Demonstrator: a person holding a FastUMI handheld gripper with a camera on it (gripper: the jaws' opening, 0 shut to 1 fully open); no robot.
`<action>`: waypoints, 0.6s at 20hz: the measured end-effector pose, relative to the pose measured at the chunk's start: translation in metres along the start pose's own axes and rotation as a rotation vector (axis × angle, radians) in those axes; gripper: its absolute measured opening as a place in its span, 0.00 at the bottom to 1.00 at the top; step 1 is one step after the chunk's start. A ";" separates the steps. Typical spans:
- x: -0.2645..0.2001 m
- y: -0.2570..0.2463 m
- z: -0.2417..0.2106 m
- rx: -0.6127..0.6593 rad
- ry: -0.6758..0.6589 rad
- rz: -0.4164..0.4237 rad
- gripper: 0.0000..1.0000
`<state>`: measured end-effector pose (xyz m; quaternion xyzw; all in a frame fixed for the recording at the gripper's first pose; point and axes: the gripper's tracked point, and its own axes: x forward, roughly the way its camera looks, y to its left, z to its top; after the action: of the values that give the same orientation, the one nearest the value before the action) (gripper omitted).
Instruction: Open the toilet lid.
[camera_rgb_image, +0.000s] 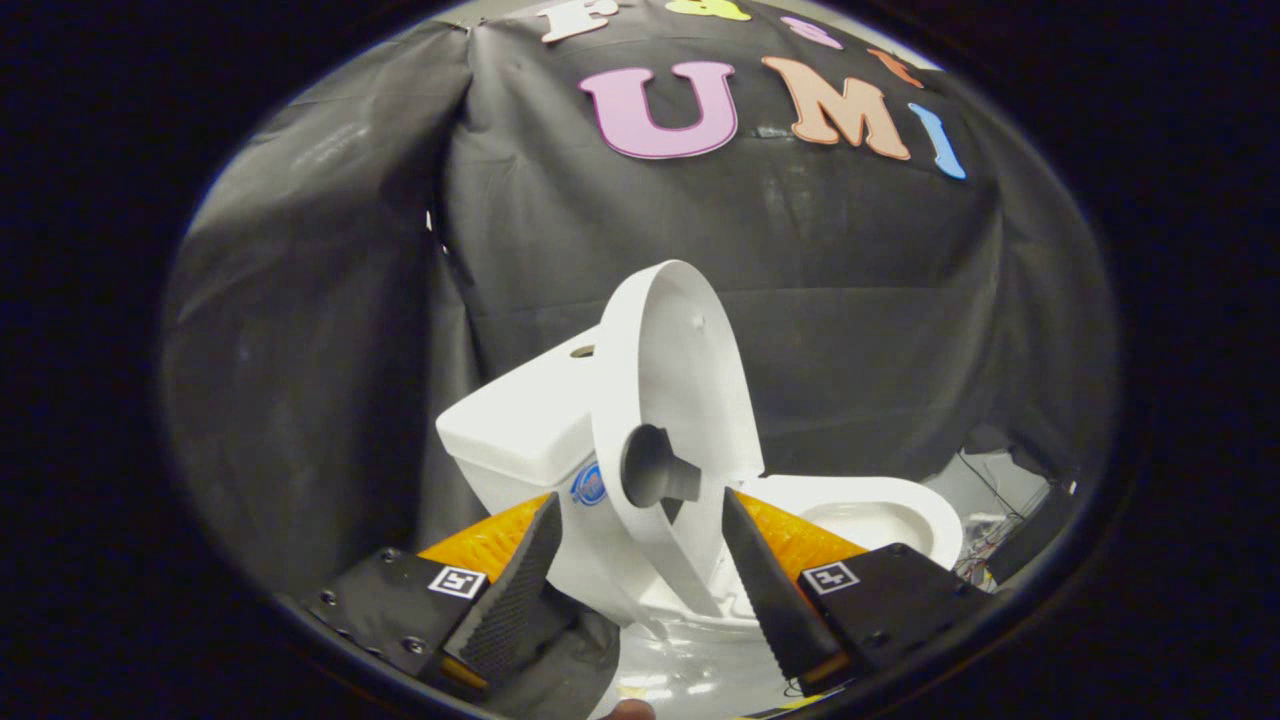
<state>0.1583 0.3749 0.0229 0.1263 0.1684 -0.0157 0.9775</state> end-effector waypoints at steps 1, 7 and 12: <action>-0.003 -0.003 -0.001 0.008 0.001 -0.002 0.99; -0.026 -0.016 -0.006 -0.030 0.008 0.052 0.99; -0.046 -0.061 0.007 -0.032 -0.034 0.023 0.99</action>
<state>0.1132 0.3131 0.0301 0.1121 0.1507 -0.0038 0.9822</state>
